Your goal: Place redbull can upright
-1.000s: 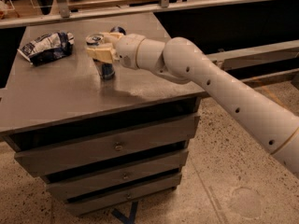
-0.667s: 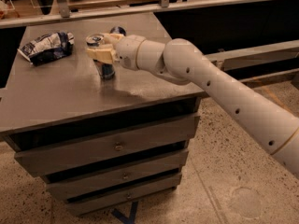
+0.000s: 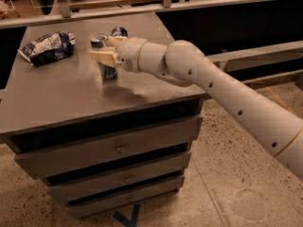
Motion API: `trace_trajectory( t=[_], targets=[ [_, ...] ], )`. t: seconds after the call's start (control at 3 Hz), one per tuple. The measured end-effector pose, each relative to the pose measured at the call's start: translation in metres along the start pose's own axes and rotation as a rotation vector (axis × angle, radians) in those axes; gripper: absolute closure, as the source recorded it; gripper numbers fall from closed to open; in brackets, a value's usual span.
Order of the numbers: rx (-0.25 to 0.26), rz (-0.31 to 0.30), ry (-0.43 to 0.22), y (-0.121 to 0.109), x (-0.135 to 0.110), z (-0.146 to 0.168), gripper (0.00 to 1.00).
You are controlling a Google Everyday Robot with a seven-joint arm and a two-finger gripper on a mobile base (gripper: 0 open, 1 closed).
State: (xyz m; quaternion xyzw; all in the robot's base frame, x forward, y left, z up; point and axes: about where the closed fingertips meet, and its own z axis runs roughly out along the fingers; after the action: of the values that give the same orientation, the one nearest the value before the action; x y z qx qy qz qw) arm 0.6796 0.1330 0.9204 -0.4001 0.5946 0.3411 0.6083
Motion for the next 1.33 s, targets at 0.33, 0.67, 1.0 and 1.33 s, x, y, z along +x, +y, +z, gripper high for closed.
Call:
trace_trajectory(
  t=[0.33, 0.67, 1.0, 1.33],
  targets=[
    [-0.004, 0.008, 0.005, 0.001, 0.001, -0.001, 0.00],
    [-0.005, 0.010, 0.009, 0.002, 0.001, -0.003, 0.00],
    [-0.002, 0.011, 0.025, 0.001, 0.002, -0.011, 0.00],
    [0.016, 0.010, 0.049, -0.002, 0.004, -0.027, 0.00]
  ],
)
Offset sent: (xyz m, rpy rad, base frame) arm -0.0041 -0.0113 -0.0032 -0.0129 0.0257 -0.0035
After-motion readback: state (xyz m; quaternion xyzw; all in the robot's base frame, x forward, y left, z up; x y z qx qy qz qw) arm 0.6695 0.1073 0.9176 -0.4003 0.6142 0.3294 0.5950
